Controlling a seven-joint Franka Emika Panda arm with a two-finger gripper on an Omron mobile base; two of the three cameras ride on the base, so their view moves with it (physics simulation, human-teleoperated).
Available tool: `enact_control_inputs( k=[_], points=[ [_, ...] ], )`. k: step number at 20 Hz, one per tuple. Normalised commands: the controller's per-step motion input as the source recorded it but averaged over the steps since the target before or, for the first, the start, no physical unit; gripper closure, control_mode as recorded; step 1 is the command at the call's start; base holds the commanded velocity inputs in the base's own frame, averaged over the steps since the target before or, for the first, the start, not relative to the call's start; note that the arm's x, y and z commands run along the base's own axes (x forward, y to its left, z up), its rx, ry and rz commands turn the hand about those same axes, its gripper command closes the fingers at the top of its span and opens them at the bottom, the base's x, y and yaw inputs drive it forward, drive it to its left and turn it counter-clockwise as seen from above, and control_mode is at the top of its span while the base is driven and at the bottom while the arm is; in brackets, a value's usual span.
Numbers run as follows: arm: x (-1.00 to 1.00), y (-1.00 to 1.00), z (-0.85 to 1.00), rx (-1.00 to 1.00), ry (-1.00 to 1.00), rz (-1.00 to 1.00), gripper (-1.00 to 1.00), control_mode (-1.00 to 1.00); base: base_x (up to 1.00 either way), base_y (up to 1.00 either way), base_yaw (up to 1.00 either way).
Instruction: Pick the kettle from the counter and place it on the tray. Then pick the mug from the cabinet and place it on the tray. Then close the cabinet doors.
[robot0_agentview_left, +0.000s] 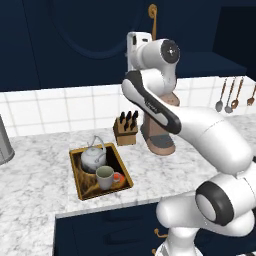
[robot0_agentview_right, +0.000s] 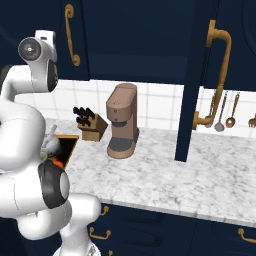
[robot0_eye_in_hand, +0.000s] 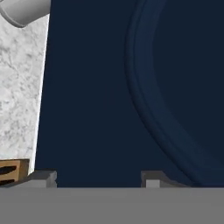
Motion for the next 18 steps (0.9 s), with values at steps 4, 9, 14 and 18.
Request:
enact_control_inputs(
  k=[4, 9, 14, 18],
  points=[
    [-0.1, 0.05, -0.24, -0.05, 0.06, 0.01, -1.0, -1.0, 0.0, 0.0, 0.0],
    [-0.71, -0.11, -0.01, 0.0, 0.01, 0.02, -1.0, -1.0, 0.0, 0.0, 0.0],
    [-0.83, -0.08, 0.0, -0.02, 0.0, 0.06, -1.0, -1.0, 0.0, 0.0, 0.0],
    [-0.76, 0.0, -0.08, -0.1, 0.0, 0.05, -1.0, -1.0, 0.0, 0.0, 0.0]
  ],
)
